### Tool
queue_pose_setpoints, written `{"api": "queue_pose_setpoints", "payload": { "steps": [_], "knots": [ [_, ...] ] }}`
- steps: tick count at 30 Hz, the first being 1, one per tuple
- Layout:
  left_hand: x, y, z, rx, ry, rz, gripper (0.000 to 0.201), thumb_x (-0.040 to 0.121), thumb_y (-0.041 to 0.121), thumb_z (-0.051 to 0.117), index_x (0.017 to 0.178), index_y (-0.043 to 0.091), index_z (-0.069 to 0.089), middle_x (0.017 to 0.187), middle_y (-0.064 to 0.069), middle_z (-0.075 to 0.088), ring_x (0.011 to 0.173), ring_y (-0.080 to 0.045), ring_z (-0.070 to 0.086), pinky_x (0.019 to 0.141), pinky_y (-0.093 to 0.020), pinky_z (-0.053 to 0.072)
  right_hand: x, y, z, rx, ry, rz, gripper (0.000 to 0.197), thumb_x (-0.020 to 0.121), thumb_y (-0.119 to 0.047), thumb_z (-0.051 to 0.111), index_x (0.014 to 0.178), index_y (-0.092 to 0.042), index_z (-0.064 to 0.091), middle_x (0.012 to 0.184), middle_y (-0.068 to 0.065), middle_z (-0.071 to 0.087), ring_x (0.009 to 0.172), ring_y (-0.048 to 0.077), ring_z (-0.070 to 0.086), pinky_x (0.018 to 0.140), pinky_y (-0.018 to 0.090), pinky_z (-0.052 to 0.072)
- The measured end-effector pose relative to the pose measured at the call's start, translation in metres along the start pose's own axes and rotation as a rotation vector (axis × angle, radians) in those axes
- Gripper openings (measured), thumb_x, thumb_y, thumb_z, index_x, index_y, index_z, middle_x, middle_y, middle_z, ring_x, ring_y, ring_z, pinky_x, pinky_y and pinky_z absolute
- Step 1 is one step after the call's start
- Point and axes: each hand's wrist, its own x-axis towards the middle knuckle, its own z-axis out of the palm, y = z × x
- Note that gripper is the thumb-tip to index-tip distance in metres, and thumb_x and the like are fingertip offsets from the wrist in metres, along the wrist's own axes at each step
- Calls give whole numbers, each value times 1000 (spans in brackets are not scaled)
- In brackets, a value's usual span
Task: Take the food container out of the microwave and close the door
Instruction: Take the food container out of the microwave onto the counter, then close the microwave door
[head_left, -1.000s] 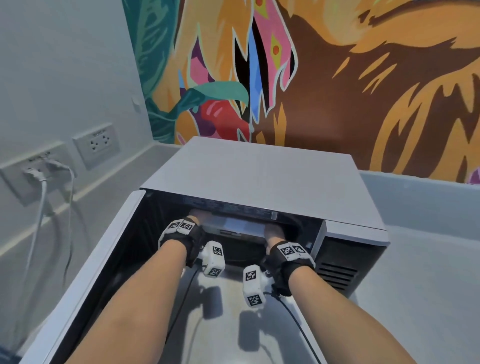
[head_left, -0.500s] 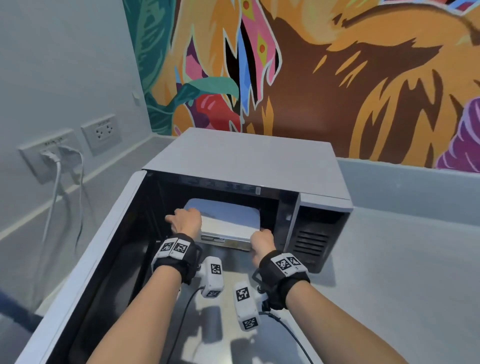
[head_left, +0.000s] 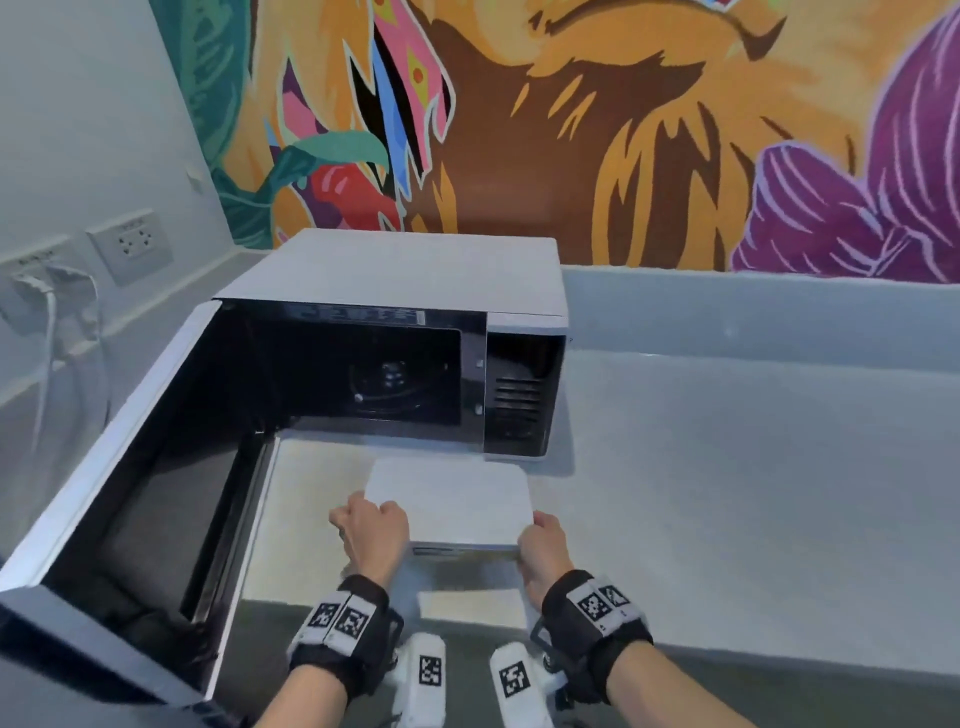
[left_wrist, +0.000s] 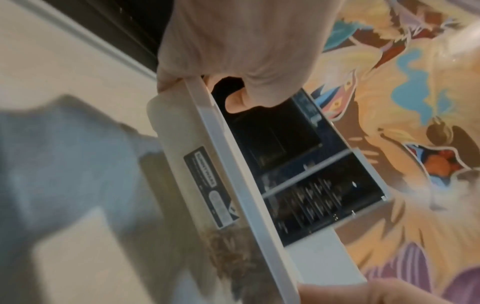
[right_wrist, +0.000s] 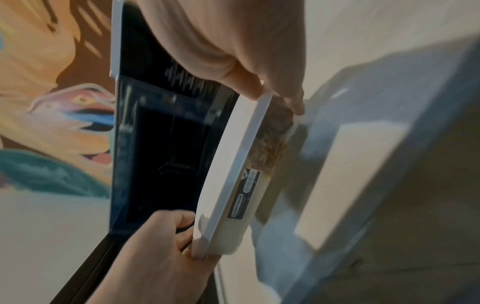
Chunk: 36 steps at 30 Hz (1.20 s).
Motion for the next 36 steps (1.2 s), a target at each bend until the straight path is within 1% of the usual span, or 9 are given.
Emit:
{"api": "queue_pose_setpoints", "payload": {
  "steps": [4,8,11,19,22,25,29,33,36],
  "knots": [
    [-44,9,54,-19,-189,50,45,94,10,35,138,2,39,140,-18,33,110,-40,54,102,-43,43,15,9,-78,63,186,23,48,81,2,29,122,-3,53,120,20,62,100,35,60,60,26,45],
    [-72,33,106,-31,-383,82,45,93,6,32,137,2,42,139,-17,34,114,-38,52,104,-38,41,13,-10,-151,59,357,-4,47,86,8,22,121,4,52,109,15,56,75,25,50,56,25,36],
    [-83,50,136,-64,-516,97,46,90,3,28,132,2,47,136,-17,37,113,-35,53,104,-38,44,20,-16,-192,34,454,22,50,89,6,21,133,2,46,118,13,51,94,26,43,78,32,36],
    [-82,60,167,-75,-649,128,50,83,1,27,128,4,50,134,-19,41,100,-27,51,105,-39,46,32,-30,-226,-127,502,-21,44,87,6,32,129,10,47,109,12,51,93,27,47,80,33,38],
    [-83,67,147,76,-679,231,49,85,4,32,133,1,43,140,-23,38,117,-36,51,107,-41,42,25,-42,-212,-307,561,34,51,90,-1,35,140,2,37,139,25,45,115,38,51,94,39,42],
    [-86,79,97,268,-514,524,57,95,15,37,150,10,21,151,-14,28,137,-30,35,116,-38,27,5,-71,-173,-593,575,-196,56,96,-16,38,149,-8,22,157,19,17,143,34,23,118,46,22],
    [-76,94,-14,398,0,901,40,93,18,47,133,17,53,139,-6,48,139,-25,36,120,-54,14,-16,-115,-99,-725,321,-684,49,97,-18,38,145,-11,33,158,13,17,146,27,18,120,40,18],
    [-59,80,-126,560,520,781,36,86,13,58,121,8,61,130,-21,56,128,-41,46,107,-68,24,-31,-151,-37,-827,243,-1016,45,96,-19,41,140,-12,42,154,11,30,143,25,27,119,39,23],
    [-58,46,-187,640,637,439,43,92,27,51,127,3,51,132,-30,49,129,-46,41,106,-71,20,-31,-166,-14,-941,226,-1077,46,96,-24,40,141,-13,41,155,9,31,144,24,27,119,42,24]
  ]
}}
